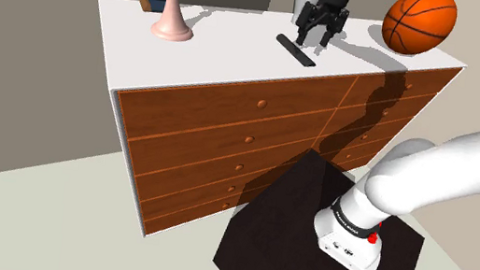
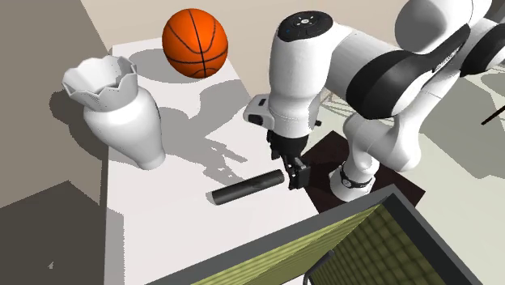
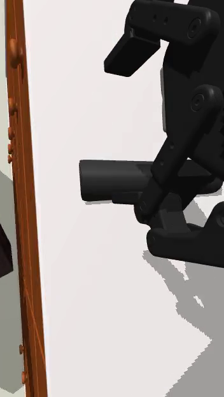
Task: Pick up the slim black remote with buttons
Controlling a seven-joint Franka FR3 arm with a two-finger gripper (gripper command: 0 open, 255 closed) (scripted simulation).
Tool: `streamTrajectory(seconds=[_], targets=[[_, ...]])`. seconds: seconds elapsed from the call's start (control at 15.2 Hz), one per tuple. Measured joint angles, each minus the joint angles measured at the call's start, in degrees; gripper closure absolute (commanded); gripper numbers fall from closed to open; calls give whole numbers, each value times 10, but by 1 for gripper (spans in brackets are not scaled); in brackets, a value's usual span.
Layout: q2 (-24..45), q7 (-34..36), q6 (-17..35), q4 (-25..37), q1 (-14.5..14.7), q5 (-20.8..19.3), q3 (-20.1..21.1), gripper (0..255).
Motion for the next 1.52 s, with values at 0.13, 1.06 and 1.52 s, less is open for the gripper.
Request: streamTrajectory(seconds=[0.13,1.06,1.52], targets=[[40,-2,18,22,-6,6,-14,0],[95,-11,95,4,-17,15,-40,255],[94,-11,96,3,-17,16,-40,255]])
